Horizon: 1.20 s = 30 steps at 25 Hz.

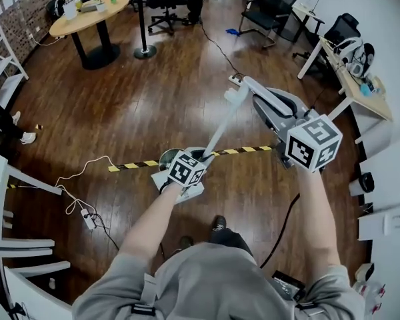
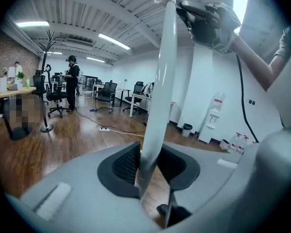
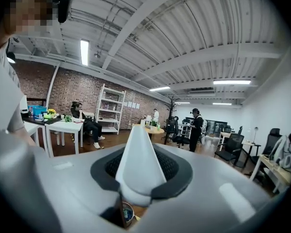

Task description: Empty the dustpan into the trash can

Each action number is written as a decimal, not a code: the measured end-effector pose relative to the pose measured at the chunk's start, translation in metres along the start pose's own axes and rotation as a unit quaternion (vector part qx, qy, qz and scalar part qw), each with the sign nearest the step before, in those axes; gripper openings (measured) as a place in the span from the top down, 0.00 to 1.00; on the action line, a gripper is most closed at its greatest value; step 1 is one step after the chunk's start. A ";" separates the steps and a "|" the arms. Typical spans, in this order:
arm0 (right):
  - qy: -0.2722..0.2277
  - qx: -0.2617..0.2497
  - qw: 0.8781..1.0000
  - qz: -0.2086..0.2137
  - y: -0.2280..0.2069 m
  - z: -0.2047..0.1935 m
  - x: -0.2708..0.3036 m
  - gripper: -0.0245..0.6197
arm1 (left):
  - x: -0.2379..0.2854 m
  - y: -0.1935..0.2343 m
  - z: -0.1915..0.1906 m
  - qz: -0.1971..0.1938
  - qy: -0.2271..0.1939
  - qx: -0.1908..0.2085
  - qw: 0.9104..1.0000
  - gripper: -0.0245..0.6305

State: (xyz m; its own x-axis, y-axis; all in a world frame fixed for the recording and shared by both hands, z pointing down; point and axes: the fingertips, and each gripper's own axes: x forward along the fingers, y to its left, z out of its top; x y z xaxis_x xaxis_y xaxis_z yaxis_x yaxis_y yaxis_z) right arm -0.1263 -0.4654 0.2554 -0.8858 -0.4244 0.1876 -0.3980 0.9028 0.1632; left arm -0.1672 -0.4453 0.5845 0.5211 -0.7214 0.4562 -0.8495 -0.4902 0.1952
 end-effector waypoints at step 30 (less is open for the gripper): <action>0.064 -0.016 0.978 -0.195 -0.119 -0.165 -0.148 0.82 | 0.074 -0.127 0.018 -0.029 -0.001 -0.005 1.000 0.71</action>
State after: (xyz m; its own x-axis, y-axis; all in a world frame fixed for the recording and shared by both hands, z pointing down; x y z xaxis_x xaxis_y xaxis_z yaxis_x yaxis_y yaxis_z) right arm 0.0915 -0.5214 0.3683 -0.6291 -0.7440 0.2251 -0.6908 0.6679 0.2768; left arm -0.0189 -0.4452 0.5779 0.5703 -0.6920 0.4427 -0.8182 -0.5267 0.2307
